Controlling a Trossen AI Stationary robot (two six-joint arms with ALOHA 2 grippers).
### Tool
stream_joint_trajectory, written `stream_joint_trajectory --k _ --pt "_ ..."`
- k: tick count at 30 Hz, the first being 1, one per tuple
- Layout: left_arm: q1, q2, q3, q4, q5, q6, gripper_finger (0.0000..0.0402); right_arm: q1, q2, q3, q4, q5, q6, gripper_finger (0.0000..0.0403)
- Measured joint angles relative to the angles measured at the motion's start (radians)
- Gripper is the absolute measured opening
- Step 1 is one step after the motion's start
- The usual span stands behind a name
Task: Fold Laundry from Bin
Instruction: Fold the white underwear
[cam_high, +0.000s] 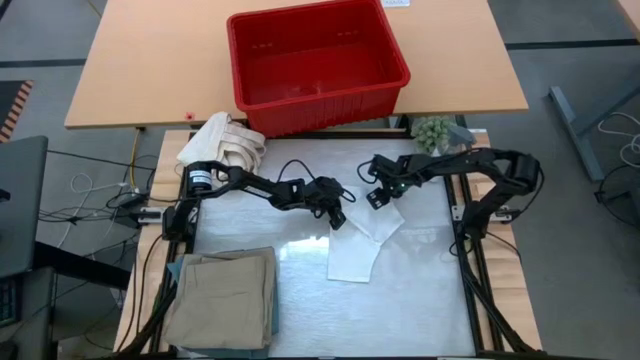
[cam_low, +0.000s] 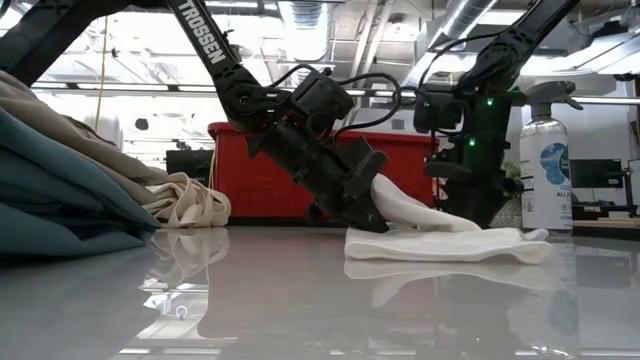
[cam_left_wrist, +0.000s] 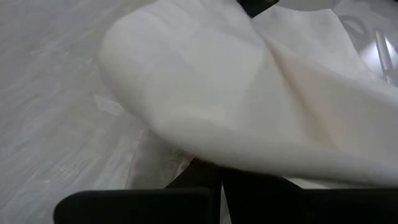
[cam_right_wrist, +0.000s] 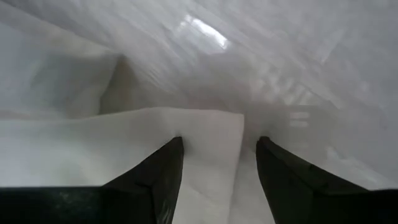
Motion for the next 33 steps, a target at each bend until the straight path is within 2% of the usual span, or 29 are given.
stream_joint_trajectory --k 4,6,11,13,18,21,24,33 --pt "0.000 0.000 0.000 0.000 -0.001 -0.002 0.0000 0.001 0.046 0.001 0.002 -0.015 0.001 0.0197" --pt "0.000 0.000 0.000 0.000 -0.001 -0.002 0.0000 0.011 0.052 0.002 0.001 -0.021 0.001 0.0160" --pt "0.000 0.000 0.000 0.001 -0.003 -0.002 0.0000 0.028 0.011 0.016 -0.010 -0.025 -0.024 0.0038" --pt "0.000 0.000 0.000 0.003 -0.003 -0.003 0.0000 0.030 -0.010 0.021 -0.024 -0.013 -0.029 0.0017" --pt "0.000 0.000 0.000 0.008 -0.005 -0.016 0.0000 0.034 -0.068 0.065 -0.092 -0.005 -0.005 0.0036" --pt "0.000 0.000 0.000 0.008 -0.005 -0.018 0.0000 0.063 -0.086 0.087 -0.126 -0.005 0.002 0.0029" --pt "0.000 0.000 0.000 0.010 -0.005 -0.029 0.0000 0.108 -0.106 0.121 -0.123 -0.005 0.016 0.0017" --pt "0.000 0.000 0.000 0.015 -0.005 -0.035 0.0000 0.288 -0.103 0.213 -0.140 0.004 0.132 0.0020"
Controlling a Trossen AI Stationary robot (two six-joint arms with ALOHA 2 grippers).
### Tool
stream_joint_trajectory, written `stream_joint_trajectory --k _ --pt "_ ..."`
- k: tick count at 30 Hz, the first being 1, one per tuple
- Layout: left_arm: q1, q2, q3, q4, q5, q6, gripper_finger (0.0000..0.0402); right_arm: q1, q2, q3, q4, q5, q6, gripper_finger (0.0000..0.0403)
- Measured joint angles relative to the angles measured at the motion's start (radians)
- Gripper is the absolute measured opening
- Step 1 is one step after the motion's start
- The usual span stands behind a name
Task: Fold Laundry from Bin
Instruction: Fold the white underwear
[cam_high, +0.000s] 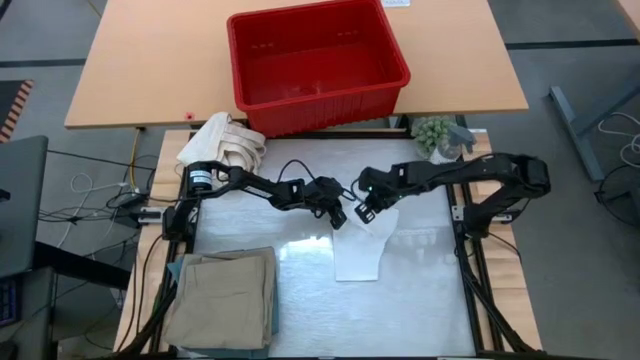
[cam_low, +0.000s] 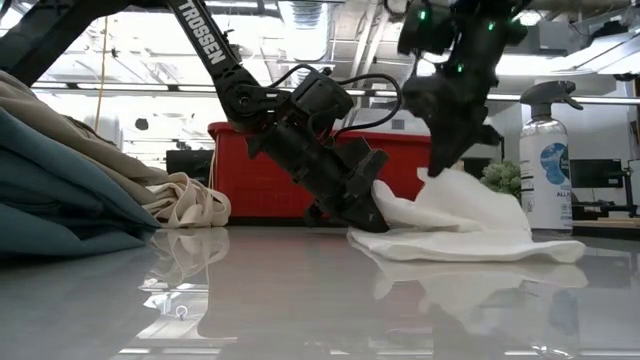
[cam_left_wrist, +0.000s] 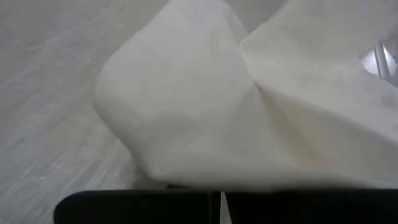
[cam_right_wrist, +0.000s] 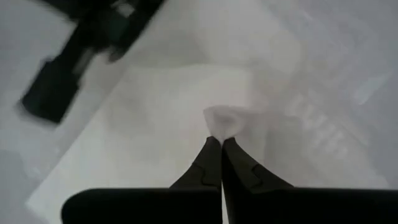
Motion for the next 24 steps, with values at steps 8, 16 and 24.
stream_joint_trajectory --k 8,16,24 --pt "0.002 0.000 0.000 0.003 0.024 -0.015 0.0000 0.154 0.000 0.068 -0.044 0.074 0.111 0.0020" --pt "0.031 0.000 0.002 0.015 0.123 -0.128 0.0002 0.265 0.000 0.072 -0.039 0.126 0.212 0.0020" --pt "0.063 -0.002 0.024 0.065 0.252 -0.256 0.0056 0.298 0.000 0.072 -0.021 0.130 0.230 0.0020"
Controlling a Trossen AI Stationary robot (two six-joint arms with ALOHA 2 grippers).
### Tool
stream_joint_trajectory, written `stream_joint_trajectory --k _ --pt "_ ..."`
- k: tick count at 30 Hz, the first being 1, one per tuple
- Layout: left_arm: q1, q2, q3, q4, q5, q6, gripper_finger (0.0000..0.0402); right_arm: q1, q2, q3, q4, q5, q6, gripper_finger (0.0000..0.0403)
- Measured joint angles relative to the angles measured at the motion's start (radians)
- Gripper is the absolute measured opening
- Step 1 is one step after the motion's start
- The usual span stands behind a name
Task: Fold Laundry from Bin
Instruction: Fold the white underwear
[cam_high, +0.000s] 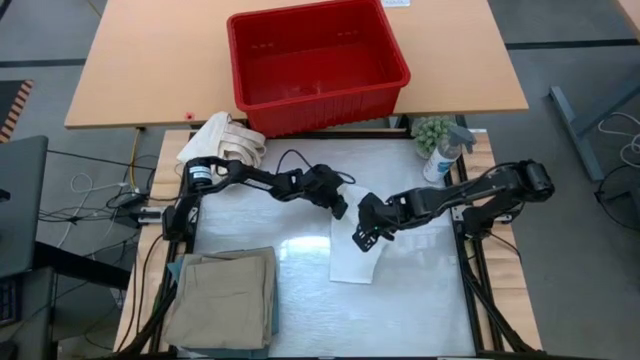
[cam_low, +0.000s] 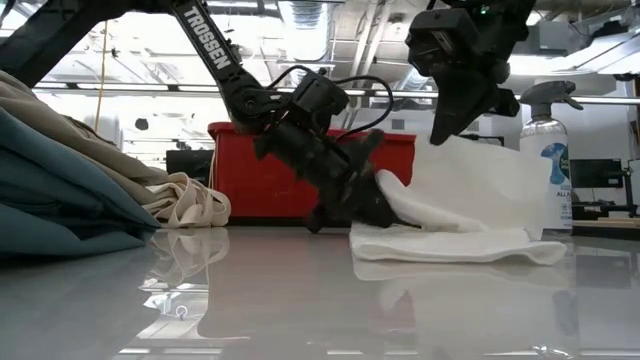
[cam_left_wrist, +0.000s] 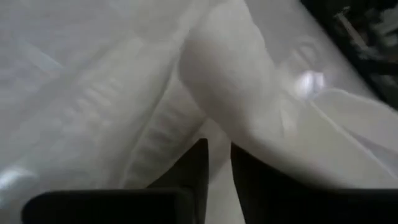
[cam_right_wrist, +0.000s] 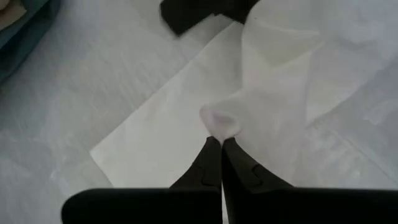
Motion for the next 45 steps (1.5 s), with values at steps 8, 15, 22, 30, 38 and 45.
stream_joint_trajectory --k 8,15,22,30,38,45 --pt "0.058 0.003 0.158 -0.319 0.102 0.075 0.0072 0.012 0.000 0.000 -0.001 0.024 -0.001 0.0020" --pt "0.108 0.003 0.345 -0.607 0.076 0.258 0.0054 0.027 0.000 0.000 0.003 0.024 -0.016 0.0020" --pt "0.140 0.003 0.557 -1.024 -0.044 0.478 0.0029 0.054 0.000 0.000 0.008 0.024 -0.020 0.0020" --pt "0.140 0.002 0.703 -1.263 -0.023 0.550 0.0001 0.087 0.000 0.001 0.119 0.022 -0.095 0.0020" --pt "0.111 0.009 0.708 -1.212 0.043 0.551 0.0000 0.120 -0.001 0.001 0.185 -0.045 -0.183 0.0020" --pt "0.077 0.011 0.675 -1.192 0.104 0.548 0.0000 0.139 -0.001 0.001 0.221 -0.154 -0.289 0.0020"
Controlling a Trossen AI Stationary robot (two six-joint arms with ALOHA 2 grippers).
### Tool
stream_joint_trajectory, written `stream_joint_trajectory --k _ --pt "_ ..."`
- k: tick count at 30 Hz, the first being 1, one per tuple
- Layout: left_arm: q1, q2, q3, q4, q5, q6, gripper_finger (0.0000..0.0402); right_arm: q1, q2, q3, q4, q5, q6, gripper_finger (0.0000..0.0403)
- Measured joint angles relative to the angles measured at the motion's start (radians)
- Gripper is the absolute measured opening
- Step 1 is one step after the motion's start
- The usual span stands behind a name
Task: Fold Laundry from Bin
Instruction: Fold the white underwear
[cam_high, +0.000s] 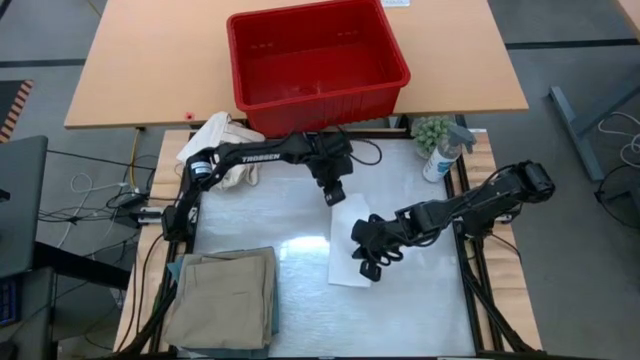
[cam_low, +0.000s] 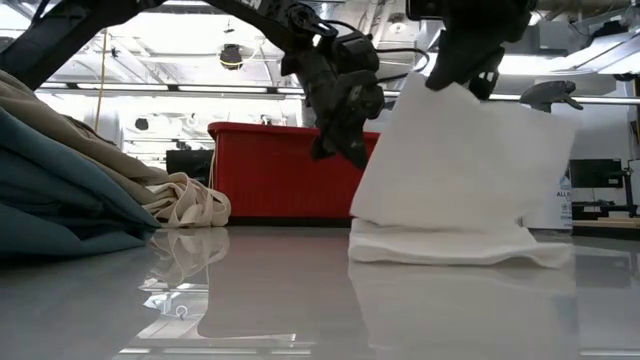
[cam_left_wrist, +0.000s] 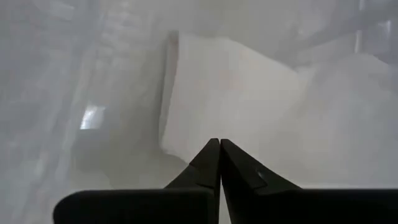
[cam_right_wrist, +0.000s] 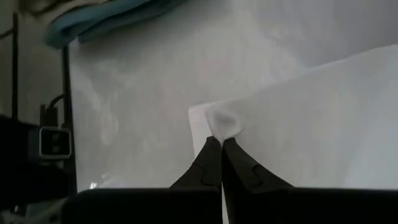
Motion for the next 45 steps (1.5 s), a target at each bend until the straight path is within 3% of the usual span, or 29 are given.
stream_joint_trajectory --k 11,20,25,32,35,40,45 --pt "-0.034 0.000 0.000 0.002 -0.005 0.002 0.0000 -0.017 0.000 0.000 0.007 -0.037 -0.079 0.0023" --pt "-0.040 0.000 0.000 0.018 -0.003 -0.002 0.0000 -0.018 0.000 0.000 0.042 -0.075 -0.180 0.0072" --pt "-0.040 0.000 0.000 0.018 -0.005 0.006 0.0000 -0.018 0.000 0.000 0.044 -0.087 -0.184 0.0117" --pt "-0.040 0.000 0.000 0.016 -0.028 0.003 0.0000 -0.023 0.000 0.000 0.039 -0.088 -0.183 0.0214" --pt "-0.040 0.000 0.000 -0.001 -0.008 -0.045 0.0000 -0.041 0.000 0.000 -0.017 -0.046 -0.075 0.0239" --pt "-0.045 -0.014 0.000 -0.050 0.116 -0.181 0.0000 -0.085 0.000 -0.019 -0.210 0.081 0.227 0.0244" --pt "-0.079 -0.078 0.000 -0.089 0.129 -0.212 0.0000 -0.104 0.000 -0.082 -0.167 0.118 0.357 0.0244"
